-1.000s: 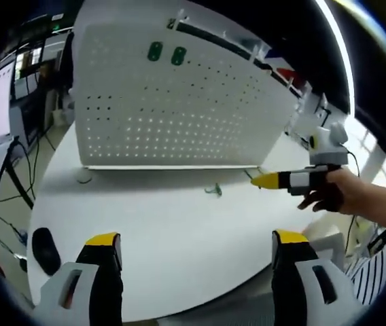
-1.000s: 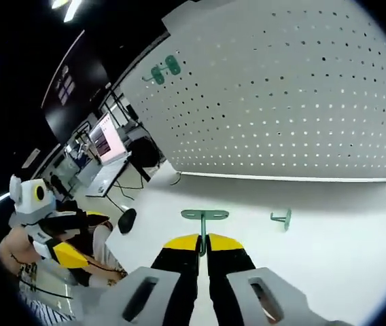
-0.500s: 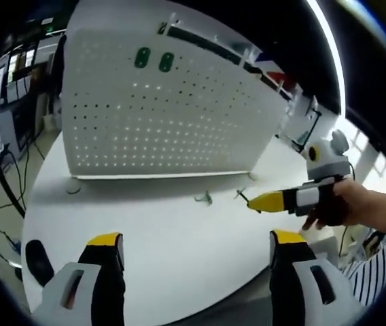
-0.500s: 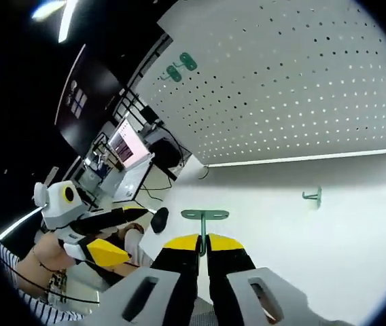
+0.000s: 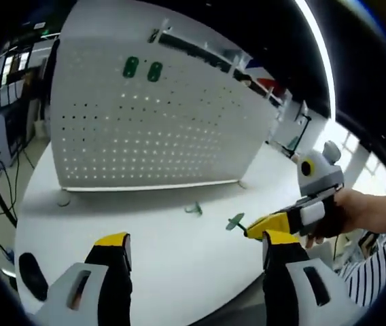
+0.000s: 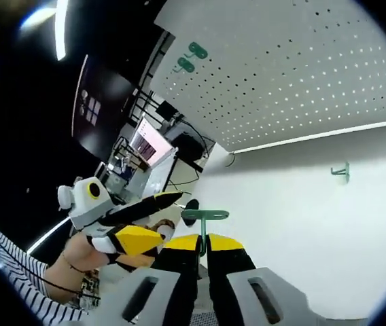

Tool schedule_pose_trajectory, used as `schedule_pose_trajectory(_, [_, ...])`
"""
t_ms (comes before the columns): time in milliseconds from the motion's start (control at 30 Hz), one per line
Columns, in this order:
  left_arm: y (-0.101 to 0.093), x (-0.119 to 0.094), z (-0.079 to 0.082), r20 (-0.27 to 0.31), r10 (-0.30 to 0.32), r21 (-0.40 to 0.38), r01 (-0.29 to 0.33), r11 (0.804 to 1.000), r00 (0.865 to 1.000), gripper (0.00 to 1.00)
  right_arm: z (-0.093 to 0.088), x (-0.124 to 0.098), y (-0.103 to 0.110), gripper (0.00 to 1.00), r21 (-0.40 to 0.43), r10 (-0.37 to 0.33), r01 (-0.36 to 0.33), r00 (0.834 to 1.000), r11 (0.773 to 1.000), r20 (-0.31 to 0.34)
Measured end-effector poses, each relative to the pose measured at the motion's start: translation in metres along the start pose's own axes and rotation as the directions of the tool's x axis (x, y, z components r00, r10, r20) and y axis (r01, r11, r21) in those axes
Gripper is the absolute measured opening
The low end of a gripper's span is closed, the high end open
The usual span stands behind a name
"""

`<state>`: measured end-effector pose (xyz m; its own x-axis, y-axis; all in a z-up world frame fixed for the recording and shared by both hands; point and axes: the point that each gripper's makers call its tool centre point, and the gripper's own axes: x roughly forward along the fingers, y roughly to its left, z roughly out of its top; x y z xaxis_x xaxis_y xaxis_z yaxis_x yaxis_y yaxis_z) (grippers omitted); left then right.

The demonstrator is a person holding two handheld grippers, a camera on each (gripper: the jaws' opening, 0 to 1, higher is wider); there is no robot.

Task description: Insert the hook assembly into the mounting plate slot until the hook locks in place.

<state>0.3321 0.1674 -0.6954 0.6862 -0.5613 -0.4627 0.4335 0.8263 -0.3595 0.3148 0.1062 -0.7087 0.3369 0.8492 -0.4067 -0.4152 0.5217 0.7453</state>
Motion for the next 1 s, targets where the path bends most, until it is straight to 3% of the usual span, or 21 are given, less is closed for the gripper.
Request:
schedule_pose_trajectory(133, [-0.008, 0.003, 0.004, 0.017, -0.050, -0.010, 0.051, 0.999, 0.999, 0.72, 0.001, -0.002, 0.012, 0.00, 0.117, 0.080, -0.081, 0.997, 0.990, 0.015])
schedule_pose_trajectory(367, [-0.017, 0.005, 0.008, 0.049, -0.103, 0.002, 0.103, 0.995, 0.994, 0.58, 0.002, -0.005, 0.019, 0.00, 0.189, 0.143, -0.144, 0.990, 0.971, 0.018])
schedule_pose_trajectory(433, [-0.022, 0.006, 0.012, 0.063, -0.124, 0.011, 0.123, 0.992, 0.990, 0.56, 0.003, -0.006, 0.025, 0.00, 0.254, 0.185, -0.186, 0.982, 0.949, 0.030])
schedule_pose_trajectory(533, [-0.030, 0.008, 0.017, 0.078, -0.162, 0.023, 0.161, 0.987, 0.984, 0.50, 0.002, -0.008, 0.031, 0.00, 0.286, 0.226, -0.225, 0.974, 0.931, 0.030])
schedule_pose_trajectory(667, [-0.041, 0.008, 0.023, 0.102, -0.223, 0.020, 0.222, 0.975, 0.969, 0.42, 0.002, -0.012, 0.041, 0.00, 0.384, 0.298, -0.295, 0.953, 0.875, 0.055])
schedule_pose_trajectory(800, [-0.048, 0.006, 0.022, 0.117, -0.255, 0.029, 0.253, 0.967, 0.960, 0.38, -0.001, -0.014, 0.042, 0.00, 0.382, 0.307, -0.301, 0.950, 0.874, 0.045])
schedule_pose_trajectory(900, [-0.051, 0.005, 0.023, 0.137, -0.277, 0.027, 0.276, 0.961, 0.951, 0.31, -0.002, -0.016, 0.045, 0.00, 0.417, 0.331, -0.324, 0.942, 0.849, 0.060])
schedule_pose_trajectory(1000, [-0.055, 0.003, 0.023, 0.133, -0.288, 0.044, 0.285, 0.958, 0.948, 0.23, -0.002, -0.017, 0.047, 0.00, 0.402, 0.339, -0.331, 0.939, 0.854, 0.053])
